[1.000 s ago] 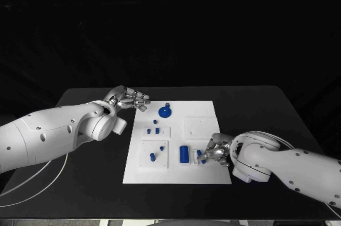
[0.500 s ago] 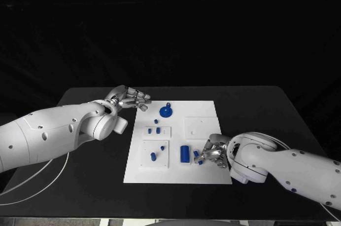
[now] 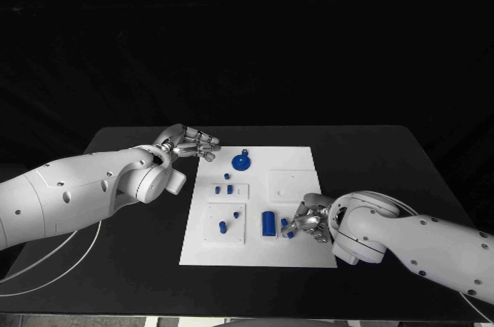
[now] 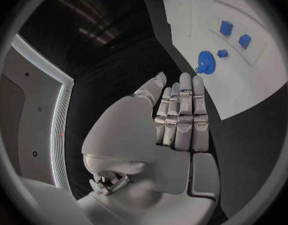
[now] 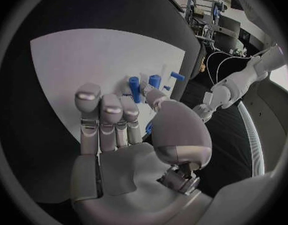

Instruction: Assemble the parts on the task board

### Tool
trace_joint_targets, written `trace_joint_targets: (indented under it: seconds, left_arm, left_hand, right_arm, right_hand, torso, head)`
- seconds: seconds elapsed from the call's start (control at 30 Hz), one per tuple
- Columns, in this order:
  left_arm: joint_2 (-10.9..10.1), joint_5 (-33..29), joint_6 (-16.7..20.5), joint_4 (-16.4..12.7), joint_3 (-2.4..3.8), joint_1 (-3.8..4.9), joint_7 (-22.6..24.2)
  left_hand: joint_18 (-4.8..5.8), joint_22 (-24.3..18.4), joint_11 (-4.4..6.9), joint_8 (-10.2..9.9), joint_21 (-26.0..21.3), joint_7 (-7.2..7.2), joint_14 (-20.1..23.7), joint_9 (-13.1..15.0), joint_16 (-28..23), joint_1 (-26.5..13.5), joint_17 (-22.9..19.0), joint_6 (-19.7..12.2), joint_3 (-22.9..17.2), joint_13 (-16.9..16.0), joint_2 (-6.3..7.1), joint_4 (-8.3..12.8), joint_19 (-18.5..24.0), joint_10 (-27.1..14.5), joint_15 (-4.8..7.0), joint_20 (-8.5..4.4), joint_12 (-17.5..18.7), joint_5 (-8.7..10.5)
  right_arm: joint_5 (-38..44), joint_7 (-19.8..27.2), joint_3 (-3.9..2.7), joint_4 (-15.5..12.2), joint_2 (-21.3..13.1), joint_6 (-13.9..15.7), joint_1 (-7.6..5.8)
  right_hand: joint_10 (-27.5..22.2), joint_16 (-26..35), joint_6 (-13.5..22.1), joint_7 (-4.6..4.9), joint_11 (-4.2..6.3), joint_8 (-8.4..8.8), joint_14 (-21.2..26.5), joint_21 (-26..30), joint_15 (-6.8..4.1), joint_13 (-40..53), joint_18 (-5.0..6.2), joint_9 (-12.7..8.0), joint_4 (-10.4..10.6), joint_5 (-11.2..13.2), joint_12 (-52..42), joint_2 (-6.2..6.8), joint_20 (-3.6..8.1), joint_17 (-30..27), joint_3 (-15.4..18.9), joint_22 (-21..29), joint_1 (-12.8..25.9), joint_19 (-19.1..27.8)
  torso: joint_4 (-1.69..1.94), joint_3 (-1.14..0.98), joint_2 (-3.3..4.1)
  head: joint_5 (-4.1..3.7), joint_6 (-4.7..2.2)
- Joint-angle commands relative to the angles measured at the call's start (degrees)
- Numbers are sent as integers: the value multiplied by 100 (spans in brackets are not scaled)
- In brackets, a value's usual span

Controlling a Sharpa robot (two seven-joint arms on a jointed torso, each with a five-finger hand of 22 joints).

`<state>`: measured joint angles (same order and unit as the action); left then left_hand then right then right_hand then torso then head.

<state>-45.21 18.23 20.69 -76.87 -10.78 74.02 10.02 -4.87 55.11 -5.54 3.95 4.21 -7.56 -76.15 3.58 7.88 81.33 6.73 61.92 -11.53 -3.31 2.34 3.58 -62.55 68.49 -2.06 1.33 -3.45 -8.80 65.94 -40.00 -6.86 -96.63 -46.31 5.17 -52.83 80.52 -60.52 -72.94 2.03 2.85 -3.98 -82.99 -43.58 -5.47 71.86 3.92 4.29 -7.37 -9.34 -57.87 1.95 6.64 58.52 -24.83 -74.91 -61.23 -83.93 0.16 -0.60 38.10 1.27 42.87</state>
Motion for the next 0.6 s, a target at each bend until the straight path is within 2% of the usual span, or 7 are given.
trace_joint_targets:
  seconds: [0.03,0.1,0.27,0.4,0.6]
  left_arm:
    - [11,-29,-75,-13,3,2,17]
    - [11,-29,-75,-13,3,3,12]
    - [11,-29,-77,-12,3,3,8]
    - [12,-29,-82,-12,3,3,6]
    - [14,-29,-85,-10,2,3,5]
  left_hand:
    - [67,-18,-2,-28,-28,-6,-6,9,22,-58,6,-56,0,0,-16,-51,-25,-35,-52,8,-4,-10]
    - [67,-33,-2,-27,-30,-5,-4,9,22,-60,6,-57,-2,0,-17,-62,-26,-38,-53,9,-4,-11]
    - [67,-79,-1,-26,-29,-6,-6,9,24,-62,8,-73,-3,1,-6,-91,-36,-37,-53,12,-4,-15]
    - [67,-79,-1,-26,-29,-6,-6,9,24,-62,8,-73,-3,1,-6,-91,-36,-37,-53,12,-4,-15]
    - [67,-79,-1,-26,-29,-6,-6,9,24,-62,8,-73,-3,1,-6,-91,-36,-37,-53,12,-4,-15]
  right_arm:
    - [-15,-91,16,40,44,-34,19]
    - [-15,-84,18,61,61,-40,19]
    - [-17,-69,21,79,80,-52,19]
    - [-26,-59,22,87,90,-55,19]
    - [-50,-43,24,94,98,-86,19]
  right_hand:
    - [16,20,-12,-48,39,32,-8,33,-37,-8,-94,-22,-283,80,31,11,46,-6,-264,-433,54,-325]
    - [18,19,-14,-56,42,32,-10,29,-38,-10,-96,-25,-166,257,31,51,47,-5,-202,-432,91,-326]
    - [19,24,-14,-63,41,34,-8,35,-40,-19,-96,-31,142,420,38,178,51,-7,-111,-429,85,-325]
    - [21,22,-18,-60,36,35,-10,35,-38,-25,-95,-33,483,610,41,308,49,-4,-108,-428,91,-326]
    - [24,31,-24,-58,34,34,-7,32,-39,-28,-96,-33,724,632,45,448,52,-6,-112,-428,123,-326]
  torso:
    - [-3,-4,1]
    - [-5,-5,2]
    - [-6,-6,2]
    - [-3,-6,4]
    - [-5,-5,1]
  head:
    - [5,5]
    - [5,4]
    - [1,1]
    - [-6,2]
    - [-16,5]
